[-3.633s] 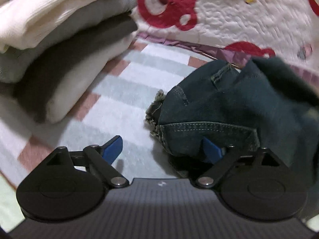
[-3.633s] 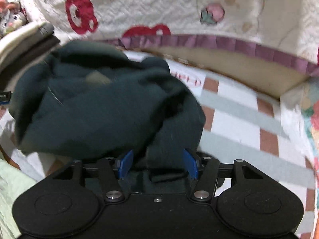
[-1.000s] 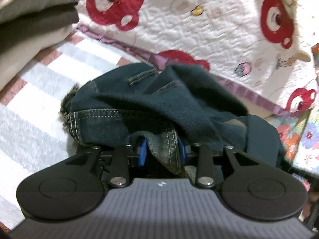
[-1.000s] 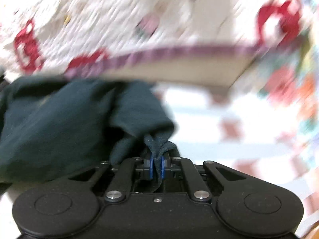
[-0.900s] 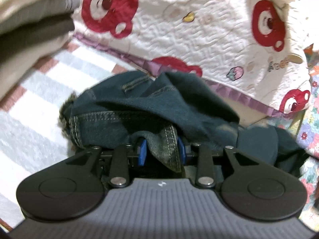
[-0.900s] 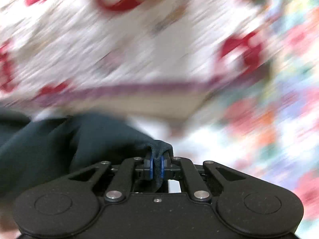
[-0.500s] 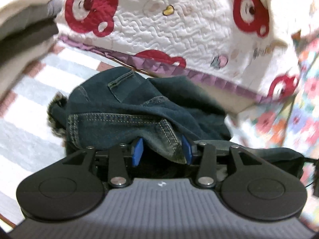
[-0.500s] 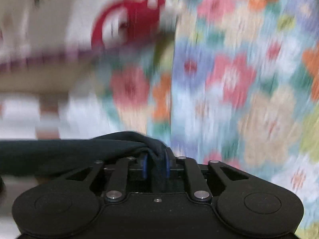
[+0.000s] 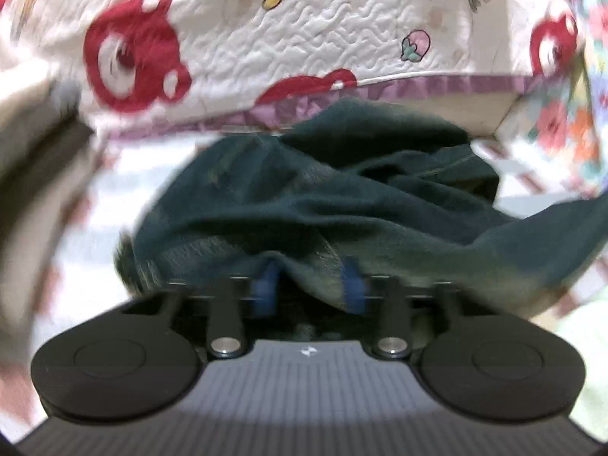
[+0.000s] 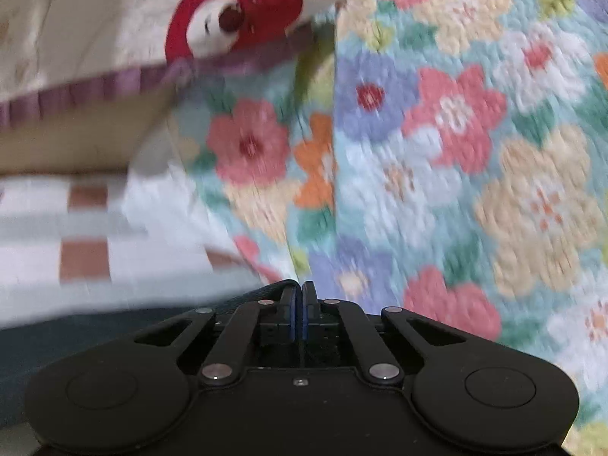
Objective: Fold clothes
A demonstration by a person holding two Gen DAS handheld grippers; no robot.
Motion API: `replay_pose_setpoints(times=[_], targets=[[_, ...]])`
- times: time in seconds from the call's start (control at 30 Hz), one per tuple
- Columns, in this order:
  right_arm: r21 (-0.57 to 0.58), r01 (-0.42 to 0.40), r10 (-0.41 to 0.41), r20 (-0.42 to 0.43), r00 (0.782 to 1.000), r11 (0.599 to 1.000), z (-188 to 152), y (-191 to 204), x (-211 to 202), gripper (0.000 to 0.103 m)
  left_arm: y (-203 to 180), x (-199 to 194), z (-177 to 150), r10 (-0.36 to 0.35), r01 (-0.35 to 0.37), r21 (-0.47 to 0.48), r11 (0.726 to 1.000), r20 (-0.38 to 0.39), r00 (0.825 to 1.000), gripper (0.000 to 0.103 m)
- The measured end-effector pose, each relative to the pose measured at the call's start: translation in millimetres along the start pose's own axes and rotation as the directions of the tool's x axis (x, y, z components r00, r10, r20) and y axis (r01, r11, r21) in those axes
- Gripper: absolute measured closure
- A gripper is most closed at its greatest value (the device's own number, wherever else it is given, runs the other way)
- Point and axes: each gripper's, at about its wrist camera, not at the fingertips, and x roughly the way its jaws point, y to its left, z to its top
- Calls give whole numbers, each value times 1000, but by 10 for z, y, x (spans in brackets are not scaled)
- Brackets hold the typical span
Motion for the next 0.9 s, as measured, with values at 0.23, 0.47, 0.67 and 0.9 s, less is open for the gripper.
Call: replay_pose_setpoints(times=[0.23,0.47,0.67,0.9], targets=[[-63,44,-37,113,993,997,599,487,273,97,250,362,336,54,-38,-150,988,101,993,93],[-100,-59,64,50,997,993,369,873,157,54,282,400,161,49,-38,-160,986,71,996,93],[-121,-381,391,66,918,916,-191,1181,-652,51,429,385,207,4,11,-283,959,52,999,92],[-575,-569,694,-1,720,588,-544,2364,-1541,39,867,151,121,68,-37,-419,907,59,996,68]])
